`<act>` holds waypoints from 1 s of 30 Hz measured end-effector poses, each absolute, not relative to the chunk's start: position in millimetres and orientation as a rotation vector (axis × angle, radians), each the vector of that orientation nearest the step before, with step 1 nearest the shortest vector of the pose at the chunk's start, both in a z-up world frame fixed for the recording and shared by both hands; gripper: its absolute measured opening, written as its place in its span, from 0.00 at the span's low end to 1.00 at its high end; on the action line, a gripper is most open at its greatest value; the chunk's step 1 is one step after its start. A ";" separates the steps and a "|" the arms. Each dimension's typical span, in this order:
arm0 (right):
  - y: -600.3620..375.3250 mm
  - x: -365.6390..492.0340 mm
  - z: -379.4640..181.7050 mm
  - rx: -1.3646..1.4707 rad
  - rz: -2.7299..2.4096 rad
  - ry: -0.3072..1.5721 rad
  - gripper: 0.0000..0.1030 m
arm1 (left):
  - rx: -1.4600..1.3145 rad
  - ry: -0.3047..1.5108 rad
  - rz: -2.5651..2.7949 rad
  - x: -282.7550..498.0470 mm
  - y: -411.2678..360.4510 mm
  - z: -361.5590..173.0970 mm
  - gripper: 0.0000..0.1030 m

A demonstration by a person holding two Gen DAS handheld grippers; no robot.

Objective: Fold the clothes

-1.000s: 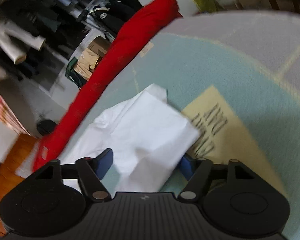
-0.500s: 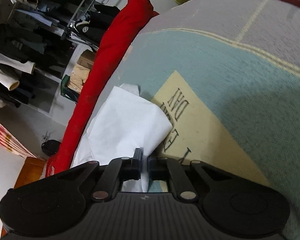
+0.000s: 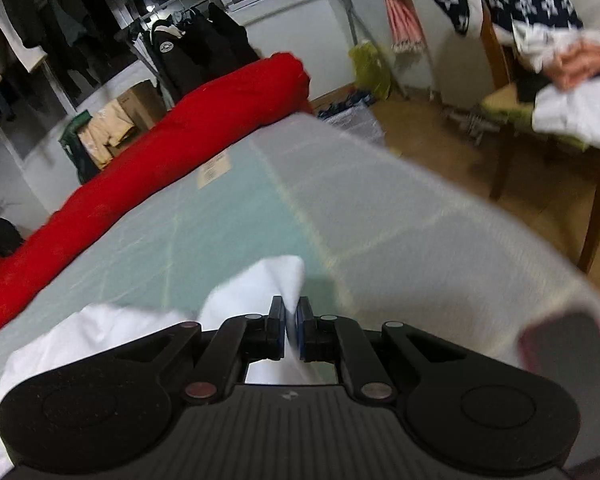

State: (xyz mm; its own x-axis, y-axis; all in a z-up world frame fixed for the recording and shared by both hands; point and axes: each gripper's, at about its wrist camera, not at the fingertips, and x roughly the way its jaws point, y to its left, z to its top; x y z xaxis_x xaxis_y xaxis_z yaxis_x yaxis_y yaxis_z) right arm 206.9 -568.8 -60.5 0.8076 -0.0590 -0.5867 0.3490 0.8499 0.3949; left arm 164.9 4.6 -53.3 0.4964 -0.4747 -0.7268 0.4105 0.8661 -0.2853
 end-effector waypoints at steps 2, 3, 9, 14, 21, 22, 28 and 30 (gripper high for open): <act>-581.3 218.5 -50.7 0.483 -0.256 0.598 0.08 | -0.075 0.908 -0.531 166.3 4.1 -53.7 0.67; -587.4 223.7 -46.4 0.468 -0.272 0.597 0.08 | -0.073 0.910 -0.528 166.7 3.9 -53.9 0.67; -621.2 241.6 -34.2 0.431 -0.353 0.582 0.08 | -0.071 0.919 -0.511 170.4 3.8 -54.8 0.67; -629.6 242.4 -50.2 0.414 -0.407 0.644 0.12 | -0.068 0.920 -0.512 173.7 3.2 -55.1 0.67; -609.3 230.6 -76.0 0.477 -0.315 0.705 0.35 | -0.068 0.916 -0.535 172.0 -2.0 -55.2 0.67; -599.6 230.5 -78.3 0.462 -0.294 0.718 0.39 | -0.066 0.914 -0.539 171.1 -2.7 -54.2 0.67; -529.4 237.6 -79.2 0.350 -0.133 0.773 0.63 | -0.063 0.891 -0.536 165.5 -0.4 -47.5 0.67; -502.0 241.6 -77.5 0.284 -0.077 0.789 0.67 | -0.063 0.884 -0.533 163.3 1.8 -45.7 0.67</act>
